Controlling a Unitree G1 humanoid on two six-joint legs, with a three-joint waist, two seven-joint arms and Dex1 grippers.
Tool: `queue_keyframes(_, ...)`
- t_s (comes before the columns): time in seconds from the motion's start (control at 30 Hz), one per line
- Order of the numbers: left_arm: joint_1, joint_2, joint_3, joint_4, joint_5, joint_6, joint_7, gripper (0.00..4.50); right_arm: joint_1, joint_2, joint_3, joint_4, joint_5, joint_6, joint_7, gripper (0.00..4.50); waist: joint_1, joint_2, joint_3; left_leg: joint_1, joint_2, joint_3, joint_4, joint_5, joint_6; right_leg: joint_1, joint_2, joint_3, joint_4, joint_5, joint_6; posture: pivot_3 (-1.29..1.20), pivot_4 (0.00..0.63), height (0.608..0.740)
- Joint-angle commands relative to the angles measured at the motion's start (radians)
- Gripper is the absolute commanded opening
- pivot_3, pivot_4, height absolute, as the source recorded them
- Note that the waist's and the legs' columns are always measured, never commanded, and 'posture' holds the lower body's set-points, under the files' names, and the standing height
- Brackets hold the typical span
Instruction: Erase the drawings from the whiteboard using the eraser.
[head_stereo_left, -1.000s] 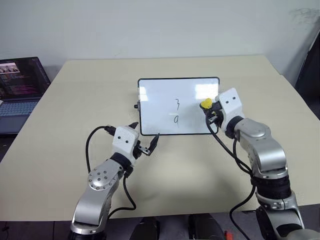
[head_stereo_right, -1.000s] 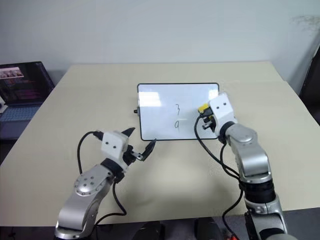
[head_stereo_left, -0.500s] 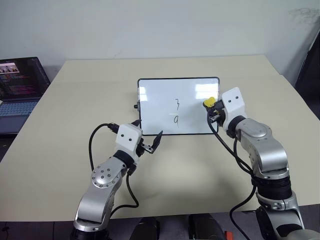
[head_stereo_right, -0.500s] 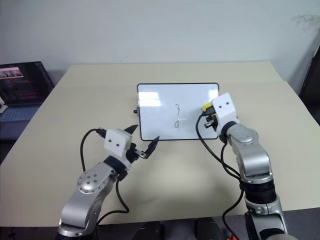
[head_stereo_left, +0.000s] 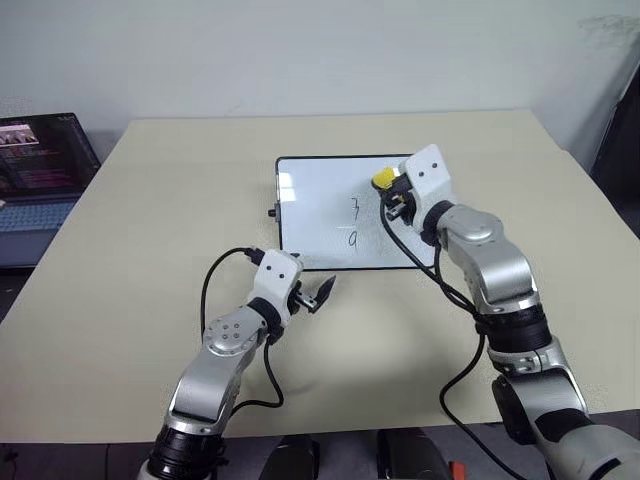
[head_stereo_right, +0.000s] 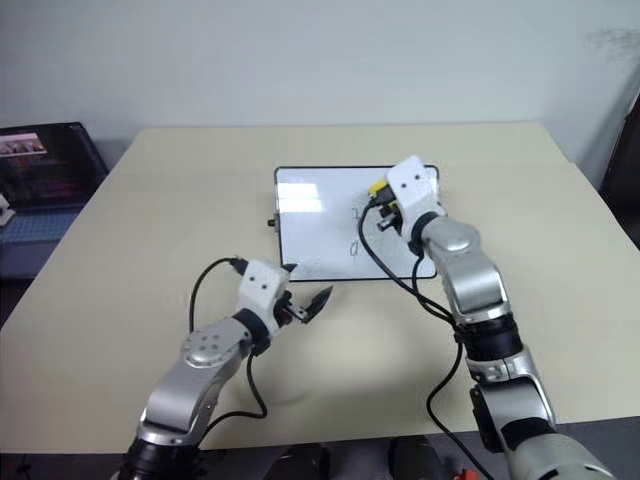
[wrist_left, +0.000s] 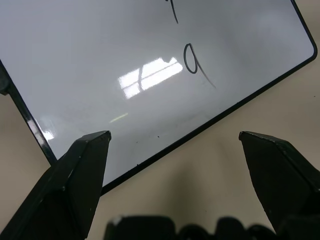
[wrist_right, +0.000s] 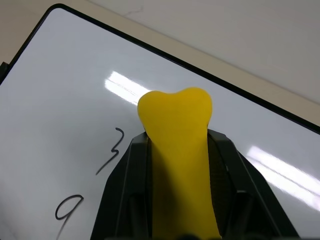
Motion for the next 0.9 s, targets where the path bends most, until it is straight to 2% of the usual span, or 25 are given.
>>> queue_keyframes(0.03,-0.056,-0.026,-0.008,0.002,0.007,-0.001,0.014,4.50,-0.084,0.009,0.013,0.077,-0.008,-0.107,0.022,1.12,0.000,0.000,0.000,0.000,0.000,0.000,0.000,0.000,0.000,0.000,0.000,0.000,0.000,0.000,0.000,0.00,0.150,0.740)
queue_keyframes(0.37,-0.073,-0.026,-0.003,-0.018,0.008,0.016,0.024,4.50,-0.245,0.038,0.064,0.377,-0.051,-0.315,0.077,1.12,-0.003,0.000,0.000,0.000,0.000,0.001,0.000,0.000,0.000,-0.001,0.000,0.001,0.000,0.000,0.000,0.00,0.150,0.740)
queue_keyframes(0.9,-0.072,-0.029,0.002,-0.083,0.005,0.059,0.052,4.50,-0.257,0.079,0.087,0.570,-0.103,-0.368,0.089,1.12,-0.004,0.000,0.000,0.000,0.000,0.001,0.000,0.000,0.000,-0.001,0.000,0.001,0.002,0.000,0.000,0.00,0.150,0.740)
